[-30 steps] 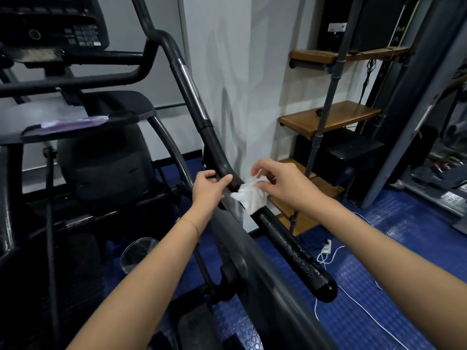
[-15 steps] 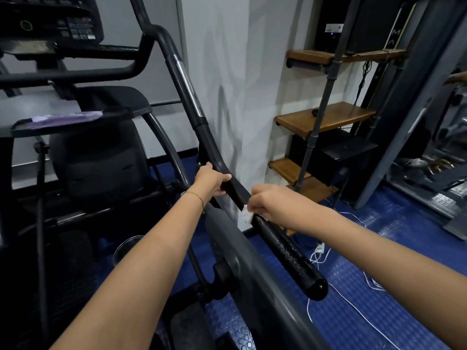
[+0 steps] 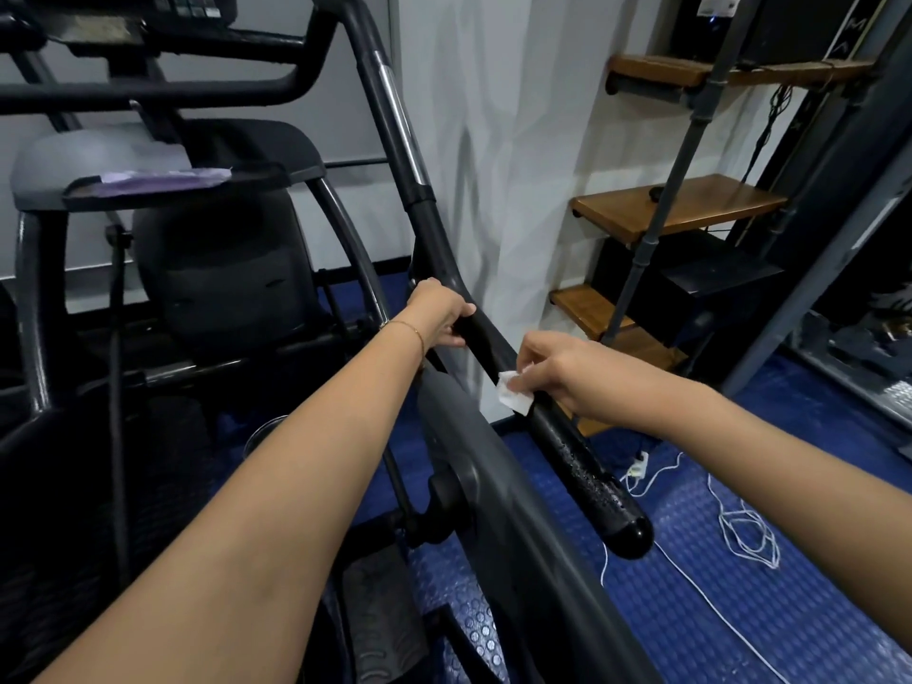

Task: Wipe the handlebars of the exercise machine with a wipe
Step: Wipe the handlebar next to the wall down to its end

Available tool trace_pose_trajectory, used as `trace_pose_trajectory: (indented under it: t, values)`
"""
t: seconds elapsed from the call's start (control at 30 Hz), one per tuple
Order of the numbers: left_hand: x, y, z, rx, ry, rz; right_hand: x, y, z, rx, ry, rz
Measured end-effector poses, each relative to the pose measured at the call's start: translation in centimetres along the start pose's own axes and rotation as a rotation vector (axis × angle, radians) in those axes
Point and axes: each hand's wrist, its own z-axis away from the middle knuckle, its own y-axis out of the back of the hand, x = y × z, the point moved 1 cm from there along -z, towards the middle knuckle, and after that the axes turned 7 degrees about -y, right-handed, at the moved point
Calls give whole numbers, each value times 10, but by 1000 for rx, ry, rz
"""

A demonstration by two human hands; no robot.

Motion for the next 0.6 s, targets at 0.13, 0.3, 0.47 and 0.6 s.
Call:
trace_pose_trajectory:
  t: [0.13,0.3,0.47,0.6]
  values:
    - [6,0,3,-20,136,72,8,-1,8,21,11,-70]
    - [7,-3,5,-44,91,-4,7,-11,4,145,-18,-109]
    - [9,-4,8,-21,126,57,8,-7,15,156,-15,-201]
    - [2,-5,10,4,66,-4,7,-9,12,222,-57,-195]
